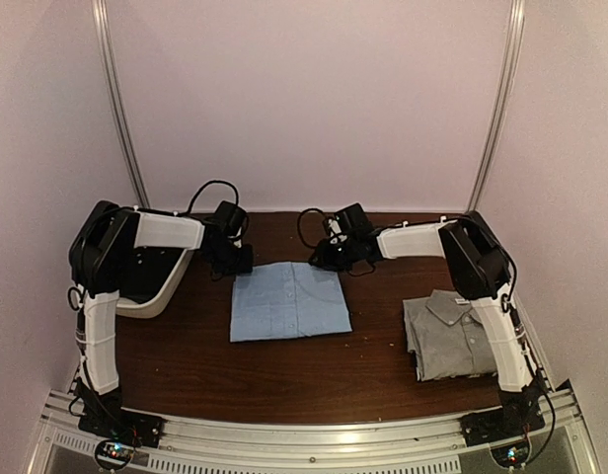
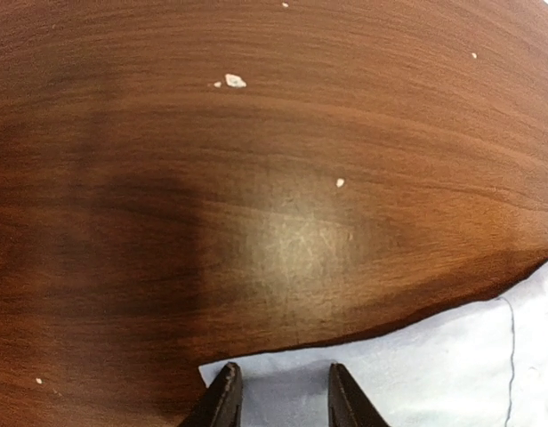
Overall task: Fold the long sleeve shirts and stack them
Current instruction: Smooth out the square-folded shirt at the center of the board, then pick up the square-folded shirt from the center of the board.
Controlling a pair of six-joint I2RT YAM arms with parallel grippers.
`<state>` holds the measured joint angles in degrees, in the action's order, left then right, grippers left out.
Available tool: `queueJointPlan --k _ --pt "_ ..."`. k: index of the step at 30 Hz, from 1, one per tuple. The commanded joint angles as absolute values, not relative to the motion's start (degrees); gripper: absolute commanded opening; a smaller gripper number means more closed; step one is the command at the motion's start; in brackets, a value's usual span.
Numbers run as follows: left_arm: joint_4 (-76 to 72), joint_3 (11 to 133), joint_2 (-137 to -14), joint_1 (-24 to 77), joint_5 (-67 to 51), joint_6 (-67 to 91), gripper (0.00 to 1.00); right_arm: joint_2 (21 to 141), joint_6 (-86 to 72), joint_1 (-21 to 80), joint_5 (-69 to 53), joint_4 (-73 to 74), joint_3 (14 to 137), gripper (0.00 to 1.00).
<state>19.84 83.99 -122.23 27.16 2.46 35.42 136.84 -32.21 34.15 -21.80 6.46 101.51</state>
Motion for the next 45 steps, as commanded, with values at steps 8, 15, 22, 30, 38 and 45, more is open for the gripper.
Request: queueJointPlan --k 8,15,22,30,38,45 --pt "21.96 84.85 -125.46 26.67 3.65 33.45 0.33 136.45 -41.03 29.39 -24.52 -0.77 94.67 0.31" --pt "26.18 90.14 -123.93 25.41 6.44 31.38 0.35 129.29 -36.11 29.44 -20.41 3.53 92.79 0.32" --pt "29.58 93.14 -120.96 23.56 6.20 29.34 0.38 120.18 -32.38 30.68 -18.59 6.18 87.81 0.33" --pt "25.31 80.15 -110.52 23.56 -5.36 32.36 0.40 110.68 -30.59 38.08 -18.24 5.73 77.46 0.34" --pt "18.62 62.56 -98.45 23.75 -13.60 36.74 0.43 103.71 -32.01 45.21 -16.66 4.03 66.26 0.34" --pt "14.59 54.90 -95.77 23.73 -17.03 38.51 0.44 103.19 -35.47 47.60 -17.98 0.19 58.42 0.32"
